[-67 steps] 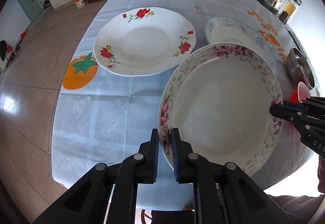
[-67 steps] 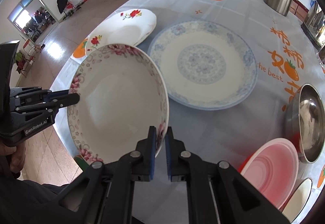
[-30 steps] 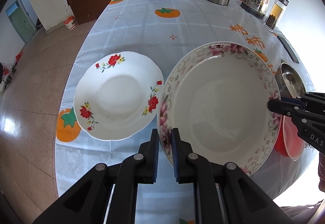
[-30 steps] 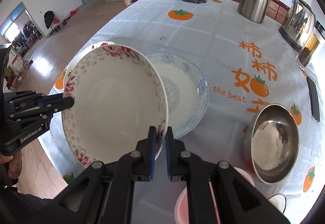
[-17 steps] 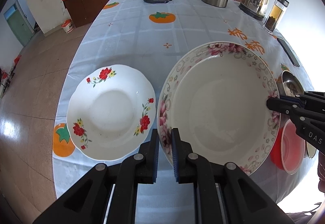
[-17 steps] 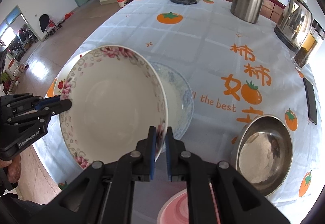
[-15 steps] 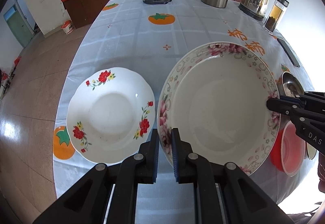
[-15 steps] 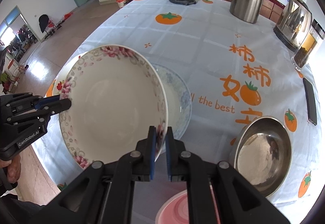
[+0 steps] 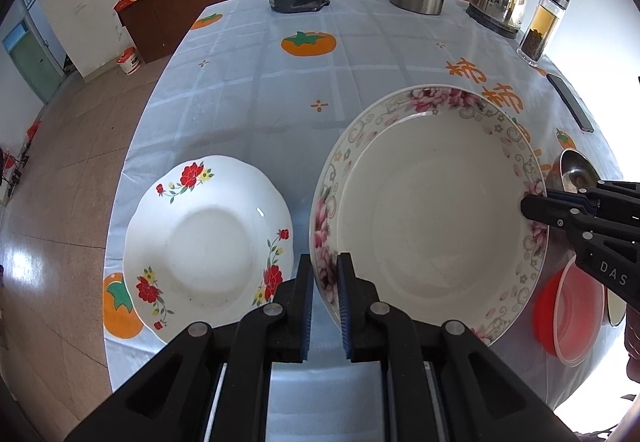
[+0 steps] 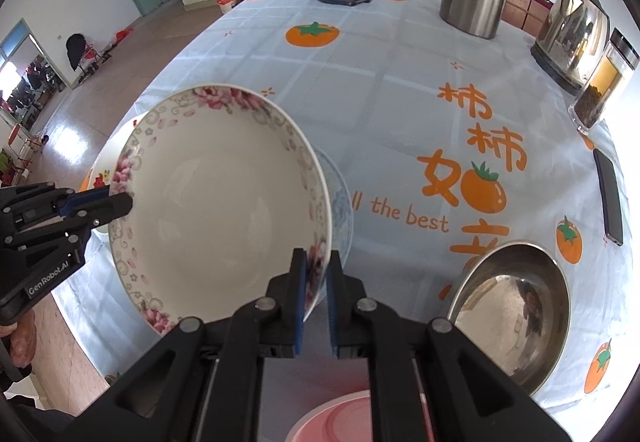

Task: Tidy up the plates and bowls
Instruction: 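Lift the pink-floral plate with both grippers and carry it toward the blue-patterned plate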

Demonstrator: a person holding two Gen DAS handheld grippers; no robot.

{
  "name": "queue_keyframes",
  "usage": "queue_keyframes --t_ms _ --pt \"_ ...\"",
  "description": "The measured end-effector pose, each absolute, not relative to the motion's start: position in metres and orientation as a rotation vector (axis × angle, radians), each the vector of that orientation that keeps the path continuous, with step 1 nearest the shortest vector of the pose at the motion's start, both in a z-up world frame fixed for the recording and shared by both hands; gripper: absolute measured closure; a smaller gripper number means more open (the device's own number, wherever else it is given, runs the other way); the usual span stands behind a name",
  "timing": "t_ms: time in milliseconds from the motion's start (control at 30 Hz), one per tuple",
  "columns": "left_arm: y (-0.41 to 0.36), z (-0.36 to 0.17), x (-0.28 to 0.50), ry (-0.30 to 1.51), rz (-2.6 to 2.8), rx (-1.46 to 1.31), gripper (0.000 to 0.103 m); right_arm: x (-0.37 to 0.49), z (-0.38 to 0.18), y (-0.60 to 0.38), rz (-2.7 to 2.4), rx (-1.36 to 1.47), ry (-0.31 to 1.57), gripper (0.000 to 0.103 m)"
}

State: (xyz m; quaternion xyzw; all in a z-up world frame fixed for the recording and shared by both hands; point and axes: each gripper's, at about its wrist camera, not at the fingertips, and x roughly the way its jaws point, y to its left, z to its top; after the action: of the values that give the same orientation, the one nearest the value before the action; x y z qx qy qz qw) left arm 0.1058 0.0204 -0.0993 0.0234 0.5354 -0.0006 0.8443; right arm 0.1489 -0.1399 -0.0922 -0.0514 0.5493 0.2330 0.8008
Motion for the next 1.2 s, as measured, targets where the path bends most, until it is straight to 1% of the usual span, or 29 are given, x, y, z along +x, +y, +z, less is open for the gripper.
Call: queue_keyframes --t_ms 500,1200 --pt "0.015 -0.105 0.127 1.151 -0.001 0.056 0.090 0.172 -0.101 -0.141 0.470 -0.115 1.211 0.093" --pt "0.012 -0.122 0.128 1.196 -0.006 0.043 0.090 0.181 -0.114 -0.139 0.459 -0.132 1.255 0.093"
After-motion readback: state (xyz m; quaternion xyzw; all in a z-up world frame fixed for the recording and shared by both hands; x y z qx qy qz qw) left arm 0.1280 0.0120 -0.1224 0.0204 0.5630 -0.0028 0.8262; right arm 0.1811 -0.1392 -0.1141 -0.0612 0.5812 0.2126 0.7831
